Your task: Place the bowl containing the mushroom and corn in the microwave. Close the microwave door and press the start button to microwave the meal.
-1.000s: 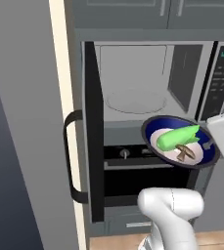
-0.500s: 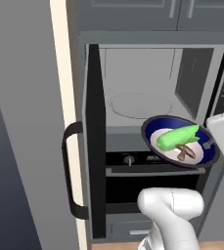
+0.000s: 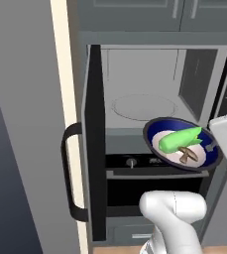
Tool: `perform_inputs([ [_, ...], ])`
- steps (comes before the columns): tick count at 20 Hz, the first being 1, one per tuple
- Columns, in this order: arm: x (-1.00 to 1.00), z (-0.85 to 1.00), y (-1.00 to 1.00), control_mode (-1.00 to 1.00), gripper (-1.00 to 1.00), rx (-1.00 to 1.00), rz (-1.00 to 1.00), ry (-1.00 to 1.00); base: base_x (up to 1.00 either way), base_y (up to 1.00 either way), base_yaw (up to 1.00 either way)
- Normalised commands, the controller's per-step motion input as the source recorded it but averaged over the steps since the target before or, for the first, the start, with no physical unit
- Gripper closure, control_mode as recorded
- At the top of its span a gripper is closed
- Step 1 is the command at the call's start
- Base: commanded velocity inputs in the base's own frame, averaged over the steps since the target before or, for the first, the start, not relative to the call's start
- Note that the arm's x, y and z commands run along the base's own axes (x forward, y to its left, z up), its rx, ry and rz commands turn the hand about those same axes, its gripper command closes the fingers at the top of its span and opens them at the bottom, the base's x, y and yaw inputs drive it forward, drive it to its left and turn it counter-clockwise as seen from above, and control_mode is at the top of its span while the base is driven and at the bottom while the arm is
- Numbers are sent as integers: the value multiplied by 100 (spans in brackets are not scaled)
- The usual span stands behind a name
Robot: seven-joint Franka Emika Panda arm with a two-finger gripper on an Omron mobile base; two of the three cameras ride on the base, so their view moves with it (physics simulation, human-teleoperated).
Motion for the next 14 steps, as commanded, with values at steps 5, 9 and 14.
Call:
perform_inputs([
  [5, 0, 0, 0, 100, 100, 0, 0, 0, -1, -38, 6],
  [9, 0, 0, 0, 100, 100, 0, 0, 0, -22, -6, 24],
  [14, 0, 0, 0, 100, 100, 0, 0, 0, -32, 0, 29],
])
